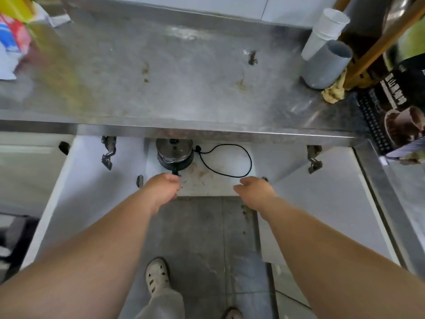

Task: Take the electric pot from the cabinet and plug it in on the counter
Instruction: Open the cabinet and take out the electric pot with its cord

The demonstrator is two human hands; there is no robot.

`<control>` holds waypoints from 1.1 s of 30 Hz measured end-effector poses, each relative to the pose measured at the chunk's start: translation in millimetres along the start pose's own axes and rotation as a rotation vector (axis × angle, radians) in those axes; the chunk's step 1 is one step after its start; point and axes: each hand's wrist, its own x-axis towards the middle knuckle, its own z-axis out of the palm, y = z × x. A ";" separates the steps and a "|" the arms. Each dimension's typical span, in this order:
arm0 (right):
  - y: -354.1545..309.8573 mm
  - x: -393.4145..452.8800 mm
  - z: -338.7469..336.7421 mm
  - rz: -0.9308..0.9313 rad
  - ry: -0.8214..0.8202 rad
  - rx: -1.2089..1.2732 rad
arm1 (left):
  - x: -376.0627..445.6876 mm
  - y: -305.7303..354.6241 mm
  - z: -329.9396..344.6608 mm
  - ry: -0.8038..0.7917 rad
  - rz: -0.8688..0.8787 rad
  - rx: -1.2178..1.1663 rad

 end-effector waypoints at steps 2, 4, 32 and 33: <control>-5.0 26.4 13.8 -0.016 -0.012 -0.031 | 24.4 -5.9 -0.3 0.006 -0.002 -0.007; -7.3 55.0 30.6 -0.038 -0.046 -0.077 | 48.6 -14.9 5.5 0.011 -0.003 -0.004; 107.9 455.2 211.0 -0.311 0.074 -0.234 | 421.3 -149.9 146.6 -0.005 0.191 0.044; 109.8 461.6 215.2 -0.323 0.071 -0.260 | 425.4 -152.1 148.8 -0.013 0.187 0.036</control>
